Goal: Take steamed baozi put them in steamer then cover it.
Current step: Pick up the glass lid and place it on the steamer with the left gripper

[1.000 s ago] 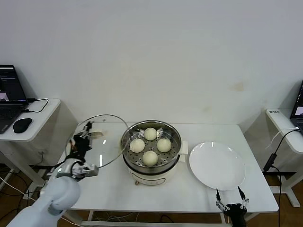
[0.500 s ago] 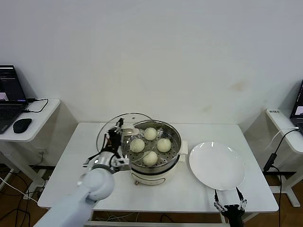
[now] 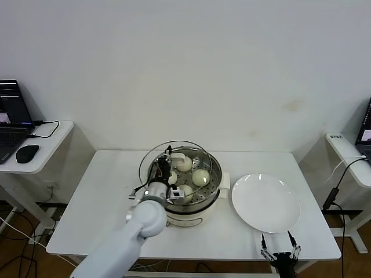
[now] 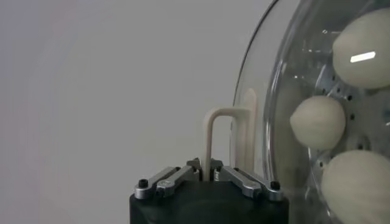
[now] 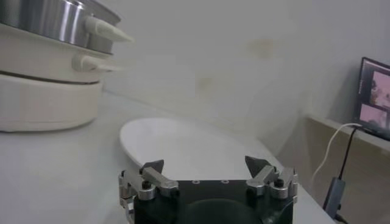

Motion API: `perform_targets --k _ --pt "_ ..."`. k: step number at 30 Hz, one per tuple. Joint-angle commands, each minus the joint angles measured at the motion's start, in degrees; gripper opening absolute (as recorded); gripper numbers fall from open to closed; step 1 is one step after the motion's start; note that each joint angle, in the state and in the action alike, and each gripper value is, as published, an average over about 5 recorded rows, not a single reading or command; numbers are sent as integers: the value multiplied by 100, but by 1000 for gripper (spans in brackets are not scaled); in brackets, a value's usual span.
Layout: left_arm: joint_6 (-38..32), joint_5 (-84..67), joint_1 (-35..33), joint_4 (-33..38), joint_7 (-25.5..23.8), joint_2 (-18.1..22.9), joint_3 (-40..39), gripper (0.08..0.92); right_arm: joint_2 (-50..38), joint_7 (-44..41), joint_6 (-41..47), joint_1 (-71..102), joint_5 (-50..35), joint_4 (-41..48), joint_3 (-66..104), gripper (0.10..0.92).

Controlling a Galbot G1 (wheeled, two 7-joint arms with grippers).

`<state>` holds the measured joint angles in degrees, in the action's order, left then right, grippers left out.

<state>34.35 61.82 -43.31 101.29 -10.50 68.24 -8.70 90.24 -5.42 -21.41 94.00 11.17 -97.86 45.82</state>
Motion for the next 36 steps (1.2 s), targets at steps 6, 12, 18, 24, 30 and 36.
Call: perform_targets --k 6,12,18,24,30,36 --pt "44 731 200 -616 -324 597 -185 152 16 13 -9 -23 61 90 -44 823" --pt "44 846 121 -487 -412 577 -180 152 16 9 -8 -30 68 107 -58 823" --pt "43 880 21 -375 -443 570 -174 152 16 7 -16 -30 85 133 -89 823" --pt "44 863 -36 -282 -476 554 -160 152 17 4 -15 -26 109 133 -104 823" --pt "45 836 -61 -228 -505 526 -135 152 19 3 -15 -20 138 138 -132 823" --pt "40 806 -90 -201 -528 507 -121 152 20 -7 -16 -14 167 139 -163 823"
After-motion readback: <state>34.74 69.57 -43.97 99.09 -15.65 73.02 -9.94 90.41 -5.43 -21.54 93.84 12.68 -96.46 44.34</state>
